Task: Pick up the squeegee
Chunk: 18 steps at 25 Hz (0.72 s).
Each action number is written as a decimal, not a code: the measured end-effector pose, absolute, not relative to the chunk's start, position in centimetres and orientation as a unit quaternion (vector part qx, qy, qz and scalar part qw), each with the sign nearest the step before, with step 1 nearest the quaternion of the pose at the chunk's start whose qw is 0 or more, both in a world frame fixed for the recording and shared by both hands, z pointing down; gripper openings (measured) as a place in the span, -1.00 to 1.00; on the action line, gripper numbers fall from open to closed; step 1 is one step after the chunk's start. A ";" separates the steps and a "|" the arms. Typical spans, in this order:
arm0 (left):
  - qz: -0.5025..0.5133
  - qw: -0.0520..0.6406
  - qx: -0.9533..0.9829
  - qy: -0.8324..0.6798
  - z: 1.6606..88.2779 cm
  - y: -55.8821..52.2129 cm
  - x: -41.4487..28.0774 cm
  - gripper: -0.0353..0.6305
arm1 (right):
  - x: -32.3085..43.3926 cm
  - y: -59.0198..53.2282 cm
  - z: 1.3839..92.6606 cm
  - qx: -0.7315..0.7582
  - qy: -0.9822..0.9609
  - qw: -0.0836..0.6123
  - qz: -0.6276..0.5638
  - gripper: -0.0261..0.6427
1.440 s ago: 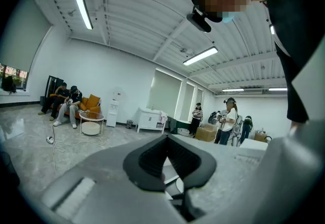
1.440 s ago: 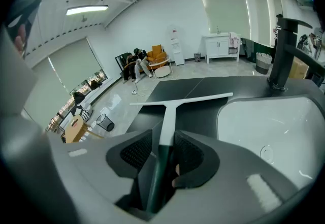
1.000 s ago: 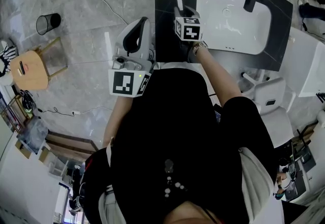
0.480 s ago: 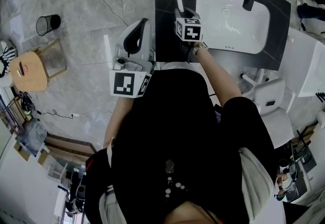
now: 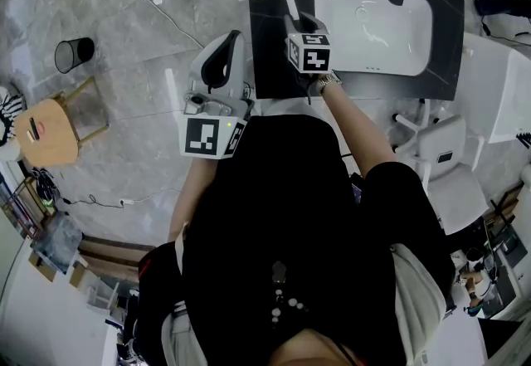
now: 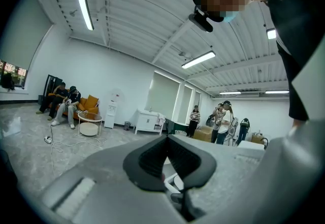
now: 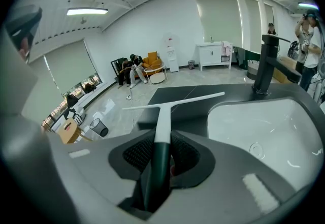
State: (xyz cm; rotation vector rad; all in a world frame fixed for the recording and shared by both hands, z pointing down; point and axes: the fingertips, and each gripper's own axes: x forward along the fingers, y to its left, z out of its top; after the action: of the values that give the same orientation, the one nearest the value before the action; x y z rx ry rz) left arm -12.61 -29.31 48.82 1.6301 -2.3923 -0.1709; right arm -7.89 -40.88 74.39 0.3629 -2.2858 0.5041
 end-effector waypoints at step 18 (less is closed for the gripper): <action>-0.076 0.111 0.622 -0.772 47.1 -24.0 -14.0 -0.89 | -8.7 -36.9 64.3 0.215 -0.916 0.286 0.183 -0.63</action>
State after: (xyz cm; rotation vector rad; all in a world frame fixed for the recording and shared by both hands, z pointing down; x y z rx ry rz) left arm -14.04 -24.04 47.10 1.8272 -2.2670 -0.2223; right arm -8.75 -36.92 64.29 0.5751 -2.4485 0.4882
